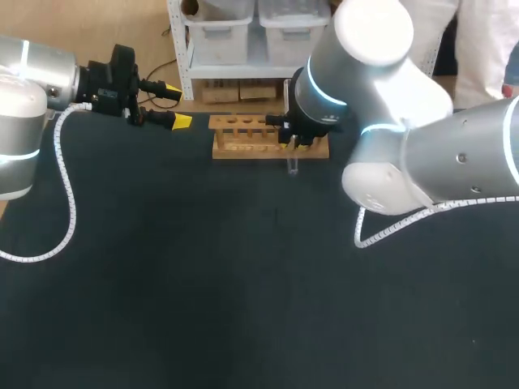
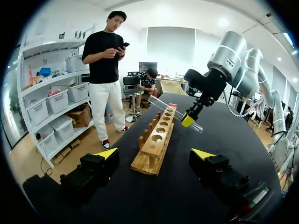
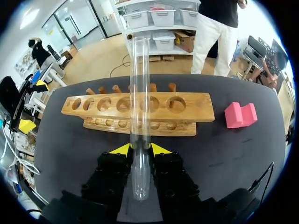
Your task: Grasp the test tube, adjust it, and insert it.
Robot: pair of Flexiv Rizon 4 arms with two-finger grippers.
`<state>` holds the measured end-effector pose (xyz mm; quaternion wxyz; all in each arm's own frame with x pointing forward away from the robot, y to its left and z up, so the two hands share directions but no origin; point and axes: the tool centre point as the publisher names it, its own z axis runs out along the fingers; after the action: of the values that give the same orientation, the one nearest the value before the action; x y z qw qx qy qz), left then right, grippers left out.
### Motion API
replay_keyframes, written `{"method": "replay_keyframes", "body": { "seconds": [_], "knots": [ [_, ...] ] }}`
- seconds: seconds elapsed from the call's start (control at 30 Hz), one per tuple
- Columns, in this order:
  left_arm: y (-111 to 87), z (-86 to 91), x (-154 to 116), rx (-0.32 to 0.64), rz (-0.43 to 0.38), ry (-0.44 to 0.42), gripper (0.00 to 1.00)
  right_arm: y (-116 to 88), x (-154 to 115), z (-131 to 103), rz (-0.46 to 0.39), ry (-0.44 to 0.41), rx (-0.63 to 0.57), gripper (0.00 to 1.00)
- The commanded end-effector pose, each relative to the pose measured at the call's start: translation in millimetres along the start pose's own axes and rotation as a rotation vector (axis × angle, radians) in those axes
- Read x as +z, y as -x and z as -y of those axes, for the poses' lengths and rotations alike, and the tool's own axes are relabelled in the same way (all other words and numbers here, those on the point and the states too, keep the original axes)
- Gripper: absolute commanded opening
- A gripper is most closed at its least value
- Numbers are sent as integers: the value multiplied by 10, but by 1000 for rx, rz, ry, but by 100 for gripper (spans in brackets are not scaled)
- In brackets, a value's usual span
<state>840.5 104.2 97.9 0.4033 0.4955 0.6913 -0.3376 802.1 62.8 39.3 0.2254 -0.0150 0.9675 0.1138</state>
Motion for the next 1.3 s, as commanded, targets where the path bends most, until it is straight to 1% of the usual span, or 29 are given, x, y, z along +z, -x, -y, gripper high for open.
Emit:
{"method": "replay_keyframes", "body": {
  "seconds": [0.03, 0.23, 0.4, 0.6, 0.67, 0.9, 1.1, 1.2, 1.3],
  "knots": [
    [-3, -6, 3, 0, 0, -1, 100, 12, 35, -6, -14, 3, -2, 0],
    [-3, -6, 3, 0, 0, -1, 100, 1, 47, -13, -25, 6, -4, 0],
    [-3, -6, 3, 0, 0, -1, 100, -9, 19, -11, -16, 1, 2, 0],
    [-3, -6, 3, 0, 0, -1, 100, -38, -89, -37, -1, -2, 20, 0],
    [-3, -6, 3, 0, 0, -1, 100, -37, -153, -53, 19, -11, 35, 0],
    [-3, -6, 3, 0, 0, -1, 100, -17, -504, -56, 105, -66, 94, 0],
    [-3, -6, 3, 0, 0, -1, 100, -14, -794, -55, 141, -106, 105, 0],
    [-3, -6, 3, 0, 0, -1, 100, -25, -912, -82, 152, -107, 100, 0],
    [-3, -6, 3, 0, 0, -1, 100, -50, -1001, -126, 147, -80, 72, 0]
  ]
}}
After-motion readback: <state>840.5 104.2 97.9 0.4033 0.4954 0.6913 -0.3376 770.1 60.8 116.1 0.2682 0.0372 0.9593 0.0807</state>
